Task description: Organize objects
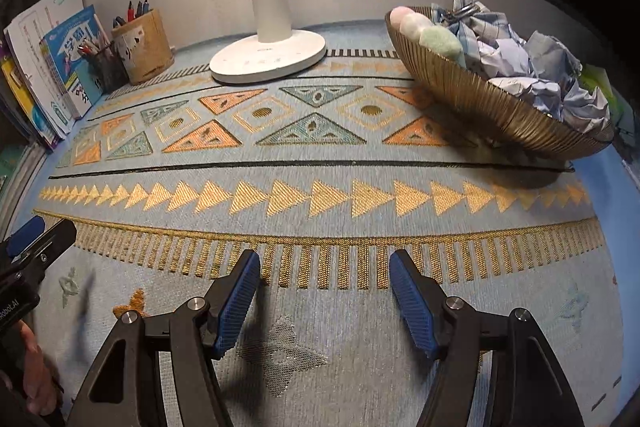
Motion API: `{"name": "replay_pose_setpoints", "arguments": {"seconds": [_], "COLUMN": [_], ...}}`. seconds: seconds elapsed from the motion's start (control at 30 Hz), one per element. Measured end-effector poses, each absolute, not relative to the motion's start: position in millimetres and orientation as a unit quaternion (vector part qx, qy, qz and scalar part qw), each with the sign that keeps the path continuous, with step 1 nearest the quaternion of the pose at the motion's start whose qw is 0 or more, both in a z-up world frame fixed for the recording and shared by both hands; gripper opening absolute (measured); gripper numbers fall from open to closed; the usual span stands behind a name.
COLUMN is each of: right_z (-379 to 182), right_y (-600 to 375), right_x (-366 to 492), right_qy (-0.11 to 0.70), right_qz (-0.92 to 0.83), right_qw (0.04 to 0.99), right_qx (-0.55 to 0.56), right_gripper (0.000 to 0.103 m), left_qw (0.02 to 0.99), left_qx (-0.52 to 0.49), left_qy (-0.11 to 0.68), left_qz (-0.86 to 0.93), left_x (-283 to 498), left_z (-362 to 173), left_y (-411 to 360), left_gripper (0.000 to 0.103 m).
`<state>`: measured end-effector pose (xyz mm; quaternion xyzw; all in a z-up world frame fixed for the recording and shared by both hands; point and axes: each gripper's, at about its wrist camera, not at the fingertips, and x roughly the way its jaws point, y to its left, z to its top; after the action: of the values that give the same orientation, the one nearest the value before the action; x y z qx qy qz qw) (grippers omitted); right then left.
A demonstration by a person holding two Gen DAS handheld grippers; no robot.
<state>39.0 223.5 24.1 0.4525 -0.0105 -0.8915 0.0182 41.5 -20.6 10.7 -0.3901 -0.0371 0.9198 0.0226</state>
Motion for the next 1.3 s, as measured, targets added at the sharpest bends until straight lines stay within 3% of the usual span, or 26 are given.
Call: {"name": "replay_pose_setpoints", "arguments": {"seconds": [0.27, 0.53, 0.73, 0.77, 1.3], "right_z": [22, 20, 18, 17, 15], "right_y": [223, 222, 221, 220, 224], "right_x": [35, 33, 31, 30, 38], "right_qy": [-0.004, 0.003, 0.004, 0.008, 0.011], "right_qz": [-0.89, -0.888, -0.882, -0.881, -0.891], "right_qw": [0.01, 0.01, 0.006, 0.002, 0.018], "right_qx": [0.456, 0.46, 0.47, 0.474, 0.453], "right_gripper": [0.069, 0.082, 0.097, 0.103, 0.103], "left_qw": [0.019, 0.014, 0.011, 0.012, 0.01], "left_qx": [-0.429, -0.445, -0.455, -0.455, -0.454], "left_qy": [-0.014, -0.019, 0.006, 0.006, 0.006], "left_qz": [0.903, 0.895, 0.89, 0.89, 0.891], "left_x": [32, 28, 25, 25, 25], "left_z": [-1, -6, -10, -10, -10], "left_y": [-12, -15, -6, -7, -6], "left_gripper": [0.097, 0.098, 0.103, 0.103, 0.103]}}
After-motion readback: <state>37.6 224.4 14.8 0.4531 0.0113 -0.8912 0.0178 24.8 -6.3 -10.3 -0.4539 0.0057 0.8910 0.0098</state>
